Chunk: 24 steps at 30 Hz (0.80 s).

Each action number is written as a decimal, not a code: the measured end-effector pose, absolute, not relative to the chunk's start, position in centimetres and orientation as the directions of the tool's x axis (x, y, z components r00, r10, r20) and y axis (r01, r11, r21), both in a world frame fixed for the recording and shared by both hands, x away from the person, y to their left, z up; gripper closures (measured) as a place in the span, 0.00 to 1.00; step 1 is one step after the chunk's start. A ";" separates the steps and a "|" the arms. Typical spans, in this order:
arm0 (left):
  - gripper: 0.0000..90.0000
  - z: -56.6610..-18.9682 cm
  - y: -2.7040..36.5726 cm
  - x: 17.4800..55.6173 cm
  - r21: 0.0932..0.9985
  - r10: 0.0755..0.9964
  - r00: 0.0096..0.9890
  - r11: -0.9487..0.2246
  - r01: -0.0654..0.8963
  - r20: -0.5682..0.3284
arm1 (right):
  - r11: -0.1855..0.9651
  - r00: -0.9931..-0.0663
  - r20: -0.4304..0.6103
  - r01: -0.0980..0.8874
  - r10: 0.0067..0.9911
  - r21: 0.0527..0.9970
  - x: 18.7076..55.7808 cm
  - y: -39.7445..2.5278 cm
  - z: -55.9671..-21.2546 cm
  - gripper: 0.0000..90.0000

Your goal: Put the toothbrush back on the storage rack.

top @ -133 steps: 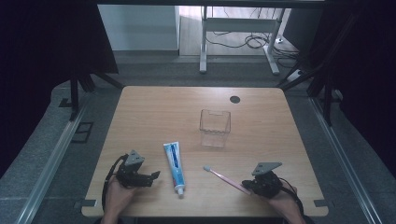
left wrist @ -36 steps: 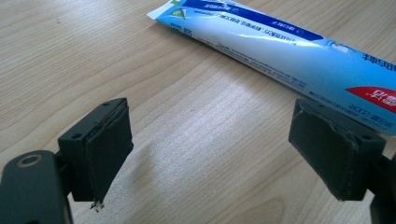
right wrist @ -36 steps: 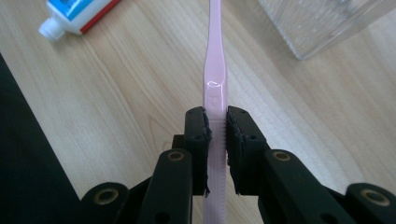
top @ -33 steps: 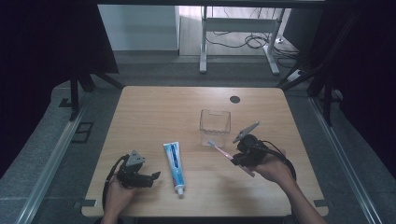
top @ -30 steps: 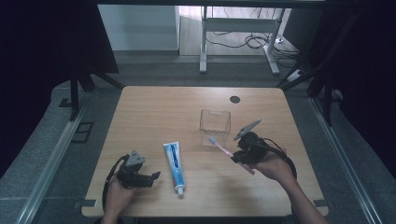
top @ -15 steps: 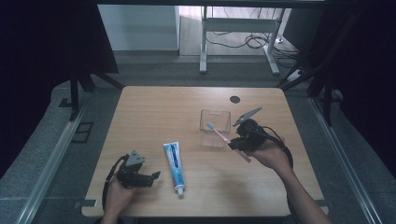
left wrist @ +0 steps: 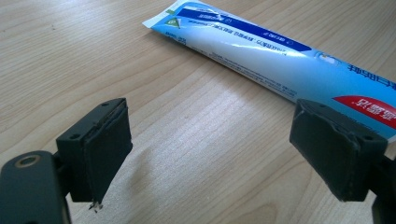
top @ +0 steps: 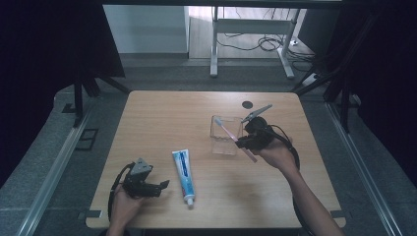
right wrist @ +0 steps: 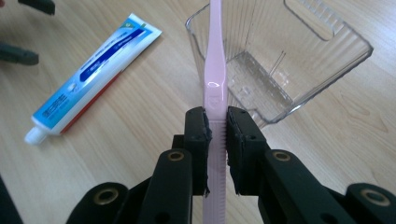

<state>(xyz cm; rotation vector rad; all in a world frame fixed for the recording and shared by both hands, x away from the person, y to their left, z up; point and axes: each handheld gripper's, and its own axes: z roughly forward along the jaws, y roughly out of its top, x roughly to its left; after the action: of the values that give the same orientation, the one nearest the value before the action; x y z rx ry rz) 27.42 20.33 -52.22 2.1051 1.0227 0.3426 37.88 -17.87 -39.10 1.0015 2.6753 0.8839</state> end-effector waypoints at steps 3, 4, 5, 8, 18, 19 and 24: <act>0.14 -52.3 20.2 27.4 0.729 0.758 0.647 -0.397 0.558 -0.083 | 0.578 -0.753 0.079 0.562 0.653 0.592 38.6 -17.6 -39.4 0.88; 0.14 -52.3 20.2 27.4 0.729 0.758 0.647 -0.397 0.558 -0.083 | 0.571 -0.751 0.082 0.564 0.655 0.596 38.7 -17.5 -39.5 0.88; 0.14 -52.3 20.2 27.4 0.727 0.758 0.647 -0.399 0.559 -0.081 | 0.571 -0.751 0.082 0.564 0.655 0.596 38.7 -17.5 -39.5 0.88; 0.14 -52.3 20.2 27.4 0.728 0.757 0.649 -0.399 0.557 -0.081 | 0.550 -0.743 0.094 0.568 0.662 0.613 39.4 -17.1 -39.7 0.88; 0.14 -52.3 20.1 27.4 0.726 0.753 0.653 -0.406 0.555 -0.078 | 0.511 -0.737 0.120 0.565 0.665 0.648 40.7 -16.0 -40.1 0.88; 0.14 -52.3 20.1 27.4 0.727 0.754 0.653 -0.405 0.555 -0.078 | 0.508 -0.739 0.119 0.562 0.663 0.653 40.9 -15.9 -40.1 0.88; 0.14 -52.3 20.2 27.5 0.726 0.753 0.654 -0.406 0.555 -0.078 | 0.493 -0.731 0.109 0.554 0.673 0.670 41.6 -15.6 -39.9 0.88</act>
<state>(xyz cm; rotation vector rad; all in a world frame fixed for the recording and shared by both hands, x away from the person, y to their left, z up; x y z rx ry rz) 27.45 20.17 -52.28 2.1190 1.0100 0.3379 41.56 -15.64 -39.94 1.0653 2.5665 1.0594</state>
